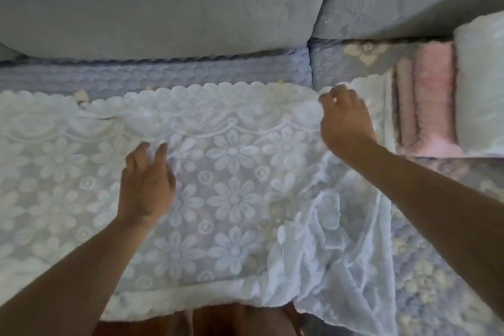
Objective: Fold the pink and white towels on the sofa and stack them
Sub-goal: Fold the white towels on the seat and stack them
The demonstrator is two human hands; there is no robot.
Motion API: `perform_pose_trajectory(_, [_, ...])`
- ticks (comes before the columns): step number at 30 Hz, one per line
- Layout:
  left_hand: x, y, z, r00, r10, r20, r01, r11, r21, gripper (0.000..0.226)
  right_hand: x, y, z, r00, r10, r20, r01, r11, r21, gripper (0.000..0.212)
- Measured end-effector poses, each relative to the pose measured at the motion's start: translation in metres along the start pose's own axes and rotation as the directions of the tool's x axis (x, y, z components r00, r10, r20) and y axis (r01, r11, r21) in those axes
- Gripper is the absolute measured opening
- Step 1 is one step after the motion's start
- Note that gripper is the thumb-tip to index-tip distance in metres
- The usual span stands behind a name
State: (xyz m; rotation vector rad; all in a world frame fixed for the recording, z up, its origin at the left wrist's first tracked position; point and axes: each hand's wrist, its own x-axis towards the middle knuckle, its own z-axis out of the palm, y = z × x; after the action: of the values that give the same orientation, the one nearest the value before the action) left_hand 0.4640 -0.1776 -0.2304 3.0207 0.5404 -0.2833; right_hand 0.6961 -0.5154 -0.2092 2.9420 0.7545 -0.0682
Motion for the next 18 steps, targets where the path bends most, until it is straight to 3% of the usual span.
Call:
perform_pose_trajectory(2, [-0.041,0.001,-0.004,0.986,0.164,0.040,-0.162,0.985,-0.053,0.035,-0.062,-0.052,-0.002,0.926,-0.374,0.056,0.360,0.917,0.174,0.010])
perform_pose_trajectory(4, [-0.090,-0.013,-0.006,0.940,0.288,0.181,-0.270,0.956,-0.116,0.028,-0.124,-0.091,-0.006,0.772,-0.598,0.217,0.484,0.774,0.408,0.026])
perform_pose_trajectory(5, [-0.114,-0.024,-0.007,0.911,0.323,0.256,-0.292,0.945,-0.150,0.029,-0.149,-0.107,-0.011,0.688,-0.655,0.313,0.481,0.734,0.479,0.036])
perform_pose_trajectory(7, [-0.160,-0.052,-0.009,0.850,0.330,0.411,-0.287,0.944,-0.165,0.033,-0.189,-0.131,-0.018,0.564,-0.735,0.376,0.517,0.670,0.533,0.051])
perform_pose_trajectory(11, [-0.222,-0.119,-0.007,0.807,0.240,0.540,-0.220,0.970,-0.104,0.054,-0.239,-0.166,-0.005,0.425,-0.808,0.408,0.685,0.582,0.439,0.082])
perform_pose_trajectory(13, [-0.236,-0.155,0.001,0.808,0.244,0.537,-0.282,0.959,-0.013,0.064,-0.255,-0.173,0.010,0.417,-0.830,0.371,0.780,0.536,0.323,0.083])
perform_pose_trajectory(15, [-0.235,-0.182,0.008,0.808,0.255,0.532,-0.334,0.941,0.056,0.069,-0.258,-0.178,0.017,0.501,-0.808,0.311,0.776,0.578,0.253,0.074])
perform_pose_trajectory(18, [-0.218,-0.207,0.005,0.846,0.315,0.430,-0.381,0.921,0.075,0.042,-0.248,-0.186,0.011,0.624,-0.717,0.310,0.687,0.693,0.220,0.063])
